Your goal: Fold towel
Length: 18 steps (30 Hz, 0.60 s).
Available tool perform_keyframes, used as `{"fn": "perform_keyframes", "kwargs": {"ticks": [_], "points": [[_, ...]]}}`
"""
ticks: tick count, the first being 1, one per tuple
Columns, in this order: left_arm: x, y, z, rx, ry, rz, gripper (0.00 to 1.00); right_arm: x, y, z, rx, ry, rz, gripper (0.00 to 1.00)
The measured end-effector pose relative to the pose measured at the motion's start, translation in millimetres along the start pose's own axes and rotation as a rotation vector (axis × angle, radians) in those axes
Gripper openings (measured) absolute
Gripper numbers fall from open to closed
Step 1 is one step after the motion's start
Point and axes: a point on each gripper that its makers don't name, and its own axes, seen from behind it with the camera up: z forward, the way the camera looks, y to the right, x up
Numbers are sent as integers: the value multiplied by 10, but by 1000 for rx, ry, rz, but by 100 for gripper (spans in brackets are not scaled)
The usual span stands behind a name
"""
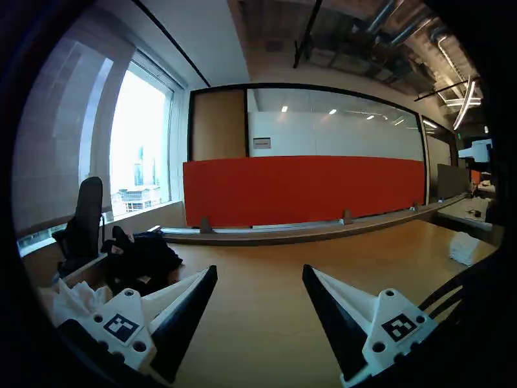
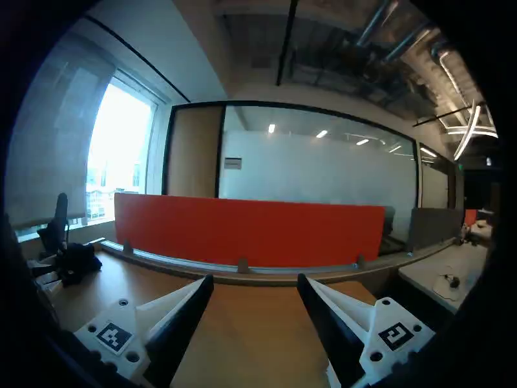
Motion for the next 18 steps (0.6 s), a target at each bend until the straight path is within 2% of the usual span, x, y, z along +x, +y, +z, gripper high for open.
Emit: {"fn": "perform_keyframes", "kwargs": {"ticks": [18], "points": [[-492, -77, 41, -2, 46, -29, 98, -417, -156, -12, 10, 11, -26, 100]]}}
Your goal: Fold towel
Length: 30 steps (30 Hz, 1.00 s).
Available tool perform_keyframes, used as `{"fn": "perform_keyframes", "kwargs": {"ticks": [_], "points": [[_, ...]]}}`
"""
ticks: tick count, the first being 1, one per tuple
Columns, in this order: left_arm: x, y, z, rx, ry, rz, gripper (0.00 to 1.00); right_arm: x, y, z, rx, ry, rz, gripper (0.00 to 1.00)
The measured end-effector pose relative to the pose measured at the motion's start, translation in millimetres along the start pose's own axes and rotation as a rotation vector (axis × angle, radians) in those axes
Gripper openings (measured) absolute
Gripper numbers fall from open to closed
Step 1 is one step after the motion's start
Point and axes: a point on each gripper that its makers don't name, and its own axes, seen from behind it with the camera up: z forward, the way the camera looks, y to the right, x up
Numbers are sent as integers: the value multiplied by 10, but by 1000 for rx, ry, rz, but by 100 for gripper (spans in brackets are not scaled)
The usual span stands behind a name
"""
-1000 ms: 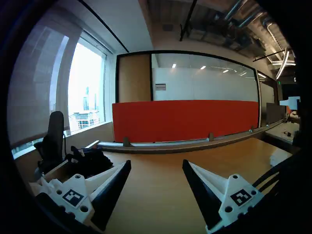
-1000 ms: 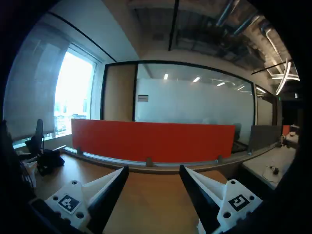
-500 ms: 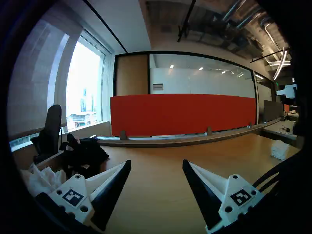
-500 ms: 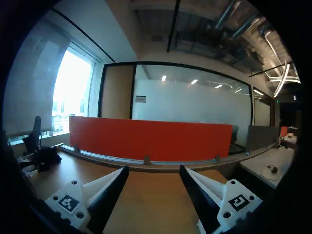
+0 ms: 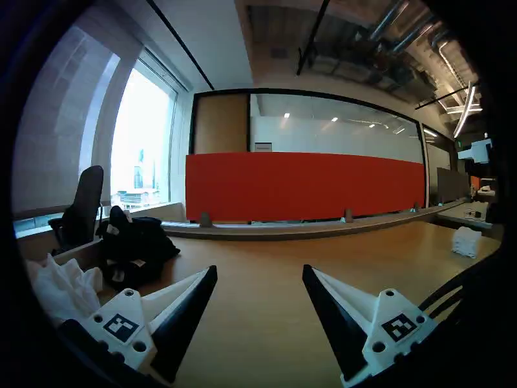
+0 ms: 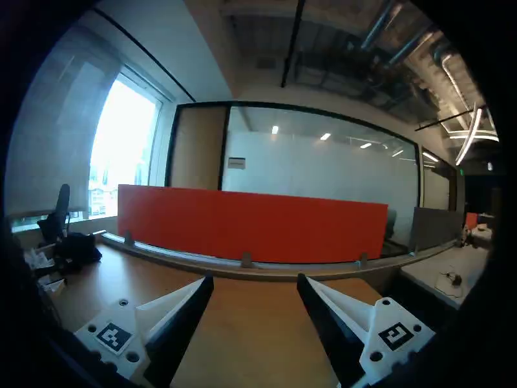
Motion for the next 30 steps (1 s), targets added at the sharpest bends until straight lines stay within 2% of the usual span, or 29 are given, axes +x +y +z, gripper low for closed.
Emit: {"fn": "perform_keyframes", "kwargs": {"ticks": [9, 16, 30], "points": [[-60, -71, -15, 9, 15, -6, 98, -80, -35, -14, -1, -4, -4, 100], [-93, -81, -15, 8, 18, -27, 98, -67, -40, -34, -3, -1, -10, 100], [-133, -70, 0, 11, 14, 0, 98, -50, -51, -28, 2, 3, -19, 100]]}}
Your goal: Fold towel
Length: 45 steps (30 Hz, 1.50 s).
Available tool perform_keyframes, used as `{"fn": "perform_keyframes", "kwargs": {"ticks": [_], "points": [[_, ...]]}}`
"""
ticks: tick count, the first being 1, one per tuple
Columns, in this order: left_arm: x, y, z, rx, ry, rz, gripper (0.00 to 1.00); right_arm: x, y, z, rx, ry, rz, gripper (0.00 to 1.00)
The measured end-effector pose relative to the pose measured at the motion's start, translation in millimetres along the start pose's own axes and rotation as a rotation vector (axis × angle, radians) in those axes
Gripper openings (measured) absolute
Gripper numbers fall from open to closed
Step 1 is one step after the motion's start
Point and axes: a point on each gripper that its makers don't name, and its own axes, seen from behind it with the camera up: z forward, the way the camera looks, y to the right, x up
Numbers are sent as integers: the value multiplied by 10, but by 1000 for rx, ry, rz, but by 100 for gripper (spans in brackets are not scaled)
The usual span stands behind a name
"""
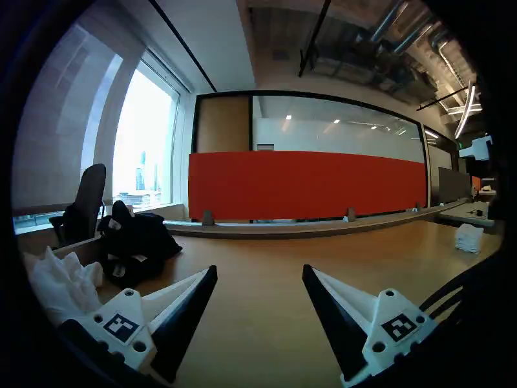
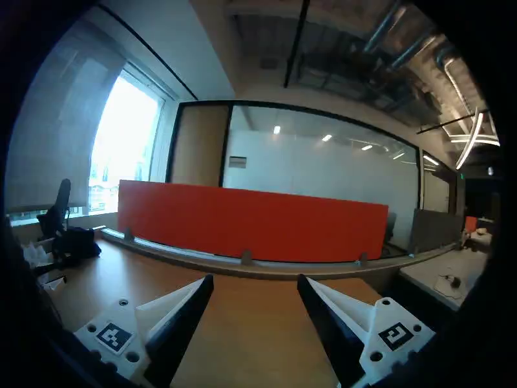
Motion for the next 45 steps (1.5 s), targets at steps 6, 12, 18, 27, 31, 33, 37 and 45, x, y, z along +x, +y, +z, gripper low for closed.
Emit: {"fn": "perform_keyframes", "kwargs": {"ticks": [6, 12, 18, 27, 31, 33, 37, 45], "points": [[-3, 9, 5, 0, 0, 3, 98, 0, 26, 32, 1, 4, 13, 100], [-18, 8, 4, 0, 0, 2, 98, 101, 96, 40, 5, 30, 31, 100], [-41, 9, 9, 0, 1, 4, 98, 108, 249, 62, 1, 36, 18, 100], [-65, 10, 14, 0, 2, 3, 98, 72, 460, 79, -2, 58, 17, 100], [-74, 9, 19, 0, 2, 3, 98, -9, 572, 79, -9, 56, 35, 100], [-76, 9, 21, 0, 2, 4, 98, -69, 632, 72, -17, 55, 50, 100], [-77, 15, 20, 1, 2, 4, 98, -246, 697, 52, -30, 47, 79, 100], [-88, 18, 17, 1, 2, 3, 98, -596, 730, 41, -49, 39, 105, 100]]}}
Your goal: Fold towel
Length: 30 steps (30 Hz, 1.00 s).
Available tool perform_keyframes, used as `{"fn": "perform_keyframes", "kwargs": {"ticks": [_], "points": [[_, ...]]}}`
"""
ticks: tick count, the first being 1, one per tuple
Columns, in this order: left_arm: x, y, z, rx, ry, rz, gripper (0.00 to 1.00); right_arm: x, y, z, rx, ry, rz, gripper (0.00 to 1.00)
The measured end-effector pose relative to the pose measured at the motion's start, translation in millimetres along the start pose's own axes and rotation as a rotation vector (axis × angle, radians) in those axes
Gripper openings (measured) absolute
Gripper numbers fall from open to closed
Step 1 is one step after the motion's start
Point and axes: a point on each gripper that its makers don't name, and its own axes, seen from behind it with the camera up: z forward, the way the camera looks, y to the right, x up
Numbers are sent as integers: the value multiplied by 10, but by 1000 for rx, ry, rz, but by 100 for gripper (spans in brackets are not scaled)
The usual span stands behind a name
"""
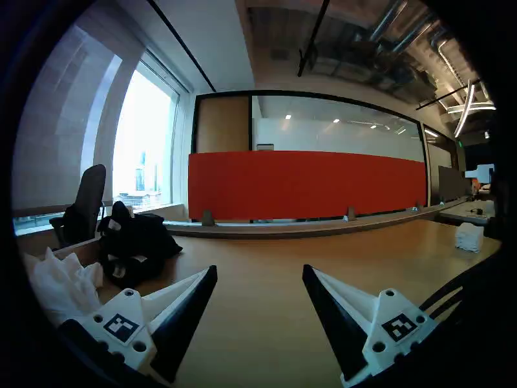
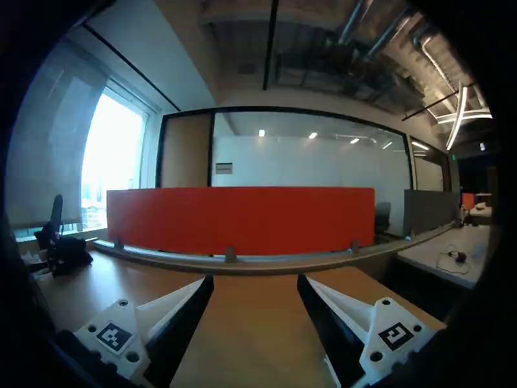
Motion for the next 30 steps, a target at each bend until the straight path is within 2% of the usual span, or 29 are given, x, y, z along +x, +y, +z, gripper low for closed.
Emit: {"fn": "perform_keyframes", "kwargs": {"ticks": [6, 12, 30], "points": [[3, 2, 1, 0, 0, 0, 98, -156, -19, -29, -1, 27, 9, 100], [3, 2, 3, 0, 0, 0, 98, -312, -51, -40, 0, 35, 51, 100], [9, 0, -3, 0, 0, 0, 98, -764, -14, -61, -21, 19, 57, 100]]}}
